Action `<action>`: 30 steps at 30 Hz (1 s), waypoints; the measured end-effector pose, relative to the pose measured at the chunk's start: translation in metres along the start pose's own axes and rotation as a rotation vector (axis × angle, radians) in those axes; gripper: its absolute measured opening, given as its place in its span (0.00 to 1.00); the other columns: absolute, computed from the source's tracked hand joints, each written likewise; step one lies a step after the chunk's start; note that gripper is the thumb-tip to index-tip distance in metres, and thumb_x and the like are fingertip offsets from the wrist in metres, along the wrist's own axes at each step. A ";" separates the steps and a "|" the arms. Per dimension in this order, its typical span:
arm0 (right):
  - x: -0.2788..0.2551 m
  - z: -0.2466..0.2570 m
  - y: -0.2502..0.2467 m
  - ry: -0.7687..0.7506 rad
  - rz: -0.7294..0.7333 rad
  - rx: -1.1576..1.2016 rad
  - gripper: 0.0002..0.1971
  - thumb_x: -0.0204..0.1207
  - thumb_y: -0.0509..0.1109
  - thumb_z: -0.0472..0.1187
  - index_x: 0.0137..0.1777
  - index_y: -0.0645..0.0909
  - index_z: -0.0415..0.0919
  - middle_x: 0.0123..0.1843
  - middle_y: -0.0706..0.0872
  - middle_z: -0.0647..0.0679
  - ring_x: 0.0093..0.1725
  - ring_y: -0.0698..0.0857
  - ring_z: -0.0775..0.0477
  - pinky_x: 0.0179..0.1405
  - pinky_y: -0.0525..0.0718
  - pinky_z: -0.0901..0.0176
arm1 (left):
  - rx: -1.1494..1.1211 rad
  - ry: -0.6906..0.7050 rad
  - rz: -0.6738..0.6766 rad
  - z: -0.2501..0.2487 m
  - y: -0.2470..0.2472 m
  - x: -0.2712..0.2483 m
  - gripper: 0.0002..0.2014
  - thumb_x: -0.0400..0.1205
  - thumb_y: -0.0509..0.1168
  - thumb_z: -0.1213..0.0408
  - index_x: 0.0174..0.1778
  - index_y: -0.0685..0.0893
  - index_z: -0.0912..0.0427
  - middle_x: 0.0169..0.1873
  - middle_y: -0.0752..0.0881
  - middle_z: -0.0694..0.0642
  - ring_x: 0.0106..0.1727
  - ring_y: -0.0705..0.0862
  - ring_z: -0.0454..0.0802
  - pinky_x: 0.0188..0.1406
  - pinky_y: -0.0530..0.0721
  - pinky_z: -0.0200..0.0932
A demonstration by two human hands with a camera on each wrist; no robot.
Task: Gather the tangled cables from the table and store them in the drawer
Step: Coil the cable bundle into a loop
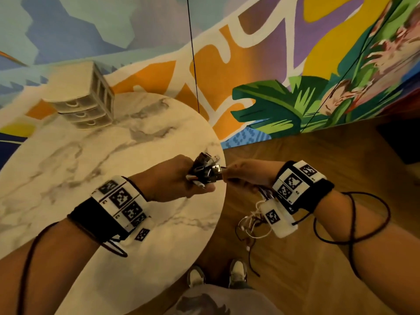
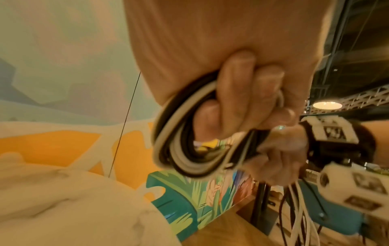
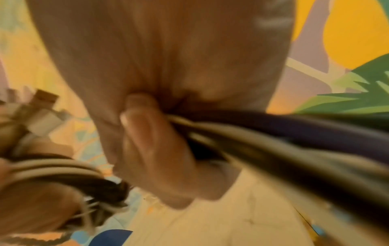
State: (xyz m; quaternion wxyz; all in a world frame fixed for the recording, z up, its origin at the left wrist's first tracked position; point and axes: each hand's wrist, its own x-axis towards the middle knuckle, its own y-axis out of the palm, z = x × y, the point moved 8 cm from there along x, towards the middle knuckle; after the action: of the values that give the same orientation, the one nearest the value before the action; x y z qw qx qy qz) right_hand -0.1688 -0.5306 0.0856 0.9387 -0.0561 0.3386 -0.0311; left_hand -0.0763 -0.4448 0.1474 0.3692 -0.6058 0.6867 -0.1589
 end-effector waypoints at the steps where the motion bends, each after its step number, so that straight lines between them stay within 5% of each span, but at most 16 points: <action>1: 0.000 0.009 -0.001 -0.039 -0.026 0.002 0.19 0.84 0.58 0.53 0.34 0.72 0.43 0.24 0.67 0.50 0.23 0.62 0.51 0.19 0.62 0.62 | 0.067 0.047 -0.095 0.002 -0.004 0.000 0.20 0.77 0.64 0.43 0.44 0.88 0.59 0.27 0.84 0.50 0.26 0.79 0.41 0.31 0.78 0.42; 4: 0.003 0.035 -0.004 -0.118 -0.155 -0.025 0.21 0.83 0.57 0.56 0.34 0.71 0.43 0.24 0.67 0.50 0.20 0.63 0.52 0.19 0.66 0.62 | 0.271 0.195 -0.399 0.000 -0.017 -0.006 0.17 0.74 0.61 0.47 0.46 0.89 0.52 0.39 0.89 0.50 0.34 0.84 0.48 0.31 0.83 0.42; 6: 0.005 0.048 -0.006 -0.151 -0.246 -0.054 0.21 0.84 0.56 0.56 0.35 0.71 0.42 0.24 0.68 0.49 0.19 0.64 0.52 0.19 0.68 0.62 | 0.380 0.192 -0.509 0.001 -0.021 -0.012 0.17 0.72 0.59 0.49 0.45 0.90 0.51 0.37 0.91 0.51 0.33 0.85 0.51 0.29 0.85 0.41; 10: 0.011 0.060 -0.015 -0.123 -0.348 -0.111 0.21 0.85 0.54 0.56 0.35 0.73 0.43 0.26 0.67 0.46 0.21 0.61 0.50 0.22 0.62 0.60 | 0.555 0.176 -0.512 0.000 -0.013 -0.019 0.18 0.70 0.58 0.48 0.35 0.88 0.55 0.22 0.86 0.50 0.20 0.83 0.55 0.17 0.81 0.41; 13: 0.016 0.068 -0.017 -0.093 -0.368 -0.202 0.22 0.85 0.53 0.56 0.34 0.72 0.43 0.26 0.68 0.46 0.22 0.63 0.48 0.21 0.63 0.61 | 0.603 0.210 -0.465 -0.002 -0.006 -0.023 0.09 0.64 0.67 0.57 0.31 0.87 0.59 0.20 0.84 0.50 0.17 0.81 0.54 0.17 0.75 0.37; 19: 0.021 0.074 -0.003 -0.092 -0.334 -0.303 0.23 0.86 0.51 0.56 0.34 0.72 0.44 0.24 0.71 0.47 0.21 0.68 0.47 0.21 0.70 0.61 | 0.637 0.063 -0.423 0.020 -0.008 -0.017 0.13 0.58 0.81 0.56 0.31 0.86 0.56 0.18 0.83 0.50 0.17 0.81 0.54 0.16 0.73 0.36; 24: 0.018 0.073 0.010 -0.143 -0.291 -0.133 0.22 0.85 0.53 0.56 0.38 0.72 0.39 0.26 0.70 0.45 0.19 0.68 0.48 0.19 0.79 0.58 | 0.560 0.057 -0.572 0.020 -0.024 -0.023 0.19 0.70 0.58 0.46 0.36 0.88 0.56 0.21 0.85 0.51 0.20 0.82 0.56 0.19 0.75 0.38; 28: 0.010 0.073 0.021 -0.213 -0.235 0.064 0.20 0.86 0.53 0.53 0.38 0.72 0.40 0.27 0.71 0.44 0.19 0.70 0.47 0.27 0.85 0.46 | 0.400 0.100 -0.770 0.023 -0.029 -0.031 0.16 0.71 0.58 0.55 0.38 0.88 0.59 0.22 0.85 0.56 0.21 0.82 0.60 0.20 0.78 0.42; 30: 0.006 0.074 0.026 -0.266 -0.225 0.195 0.18 0.87 0.53 0.49 0.38 0.72 0.40 0.27 0.73 0.43 0.20 0.71 0.46 0.27 0.84 0.48 | 0.311 0.084 -0.853 0.026 -0.031 -0.030 0.15 0.70 0.58 0.57 0.34 0.87 0.62 0.22 0.85 0.58 0.21 0.82 0.62 0.19 0.80 0.46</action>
State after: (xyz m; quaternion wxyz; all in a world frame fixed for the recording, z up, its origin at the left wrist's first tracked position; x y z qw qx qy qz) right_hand -0.1163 -0.4990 0.1354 0.9669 -0.0062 0.1983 -0.1607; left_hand -0.0358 -0.4169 0.1602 0.3293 -0.7647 0.3582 -0.4224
